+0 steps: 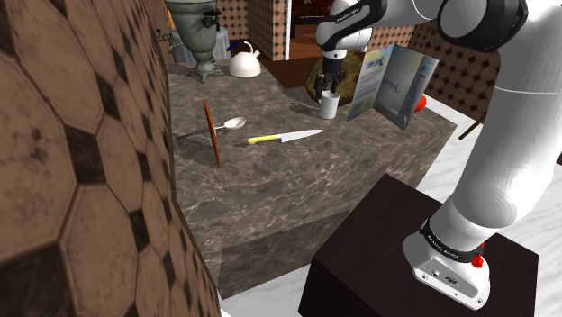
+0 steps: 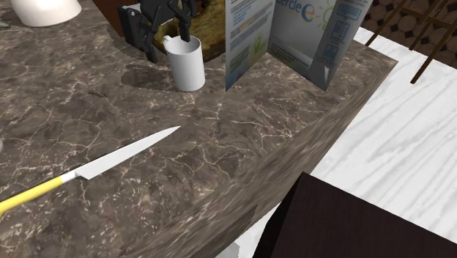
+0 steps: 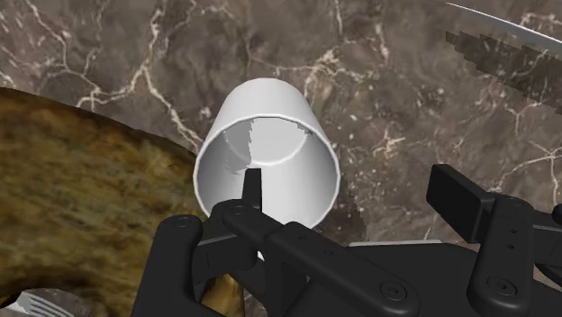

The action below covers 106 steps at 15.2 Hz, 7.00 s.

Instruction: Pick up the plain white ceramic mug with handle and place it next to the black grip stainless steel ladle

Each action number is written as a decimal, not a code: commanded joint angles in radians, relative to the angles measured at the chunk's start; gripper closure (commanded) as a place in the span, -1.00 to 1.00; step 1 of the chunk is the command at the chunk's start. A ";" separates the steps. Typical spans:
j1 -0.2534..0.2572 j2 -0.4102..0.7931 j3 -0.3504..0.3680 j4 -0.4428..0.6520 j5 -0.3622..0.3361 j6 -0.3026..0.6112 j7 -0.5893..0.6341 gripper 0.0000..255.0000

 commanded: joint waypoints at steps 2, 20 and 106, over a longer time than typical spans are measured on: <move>-0.005 0.026 0.001 -0.001 0.008 0.029 -0.007 -1.00; -0.007 0.056 0.005 -0.023 0.017 0.080 -0.013 1.00; 0.314 0.355 0.136 0.606 -0.046 -0.242 0.489 1.00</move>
